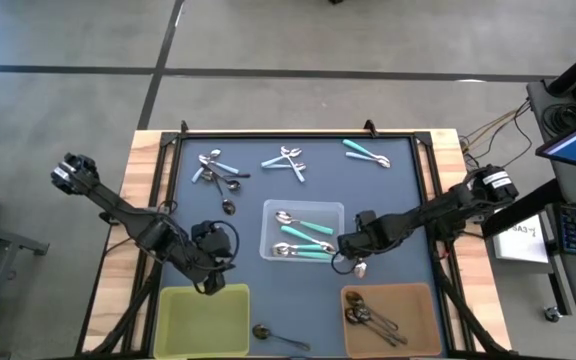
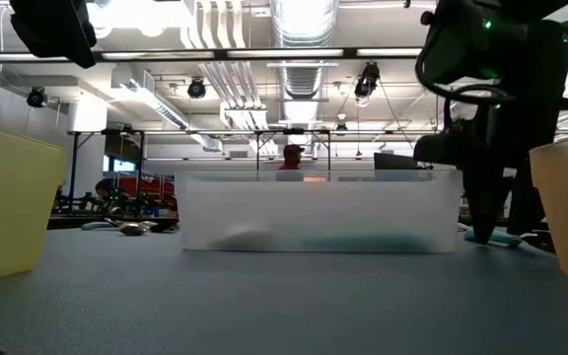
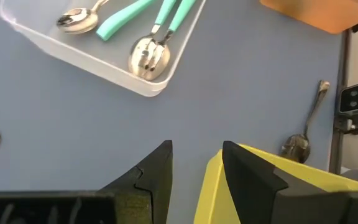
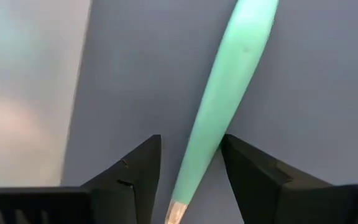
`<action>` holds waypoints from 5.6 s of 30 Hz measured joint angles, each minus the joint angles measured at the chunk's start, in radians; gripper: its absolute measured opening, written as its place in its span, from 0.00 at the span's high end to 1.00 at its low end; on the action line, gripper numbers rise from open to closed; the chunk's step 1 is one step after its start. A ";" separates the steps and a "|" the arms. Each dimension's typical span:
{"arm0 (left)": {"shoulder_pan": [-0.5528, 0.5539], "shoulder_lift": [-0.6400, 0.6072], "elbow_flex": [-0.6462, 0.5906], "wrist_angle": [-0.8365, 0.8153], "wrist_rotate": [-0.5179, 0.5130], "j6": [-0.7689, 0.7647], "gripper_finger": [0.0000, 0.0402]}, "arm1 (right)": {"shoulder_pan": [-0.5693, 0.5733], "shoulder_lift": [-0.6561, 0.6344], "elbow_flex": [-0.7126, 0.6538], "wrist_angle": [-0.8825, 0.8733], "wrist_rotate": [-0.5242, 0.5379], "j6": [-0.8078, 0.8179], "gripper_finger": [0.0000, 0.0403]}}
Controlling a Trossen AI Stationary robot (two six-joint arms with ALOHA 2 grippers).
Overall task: Sort silverware by color (type)
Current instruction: Put the green spoon into the transparent bin, then put the black spoon into the orange bin
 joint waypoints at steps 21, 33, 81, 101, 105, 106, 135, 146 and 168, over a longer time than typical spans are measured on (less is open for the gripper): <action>0.000 -0.037 0.000 -0.089 -0.072 0.098 0.69 | -0.019 0.086 -0.001 -0.023 -0.052 -0.007 0.91; 0.124 -0.083 0.000 -0.101 -0.130 0.136 0.69 | -0.076 -0.154 0.006 -0.067 0.127 -0.113 0.91; 0.774 0.014 -0.124 -0.184 -0.023 0.046 0.69 | -0.271 0.050 0.676 -0.026 0.335 -1.146 0.59; 0.857 0.285 -0.214 -0.006 -0.111 -0.307 0.69 | -0.286 0.000 0.685 -0.185 0.374 -1.298 0.61; 0.856 0.310 -0.214 0.032 -0.110 -0.318 0.69 | -0.287 0.000 0.683 -0.211 0.408 -1.316 0.60; 0.856 0.315 -0.214 0.043 -0.110 -0.325 0.69 | -0.289 0.000 0.683 -0.214 0.416 -1.318 0.61; 0.853 0.433 -0.236 0.103 -0.113 -0.344 0.98 | -0.297 -0.041 0.681 -0.352 0.418 -1.242 0.64; 0.816 0.182 -0.233 0.062 -0.058 -0.176 1.00 | -0.297 -0.177 0.681 -0.311 0.420 -1.210 0.64; 0.593 -0.388 -0.231 0.685 0.135 0.215 1.00 | -0.284 -0.072 0.636 0.452 0.030 -1.183 0.69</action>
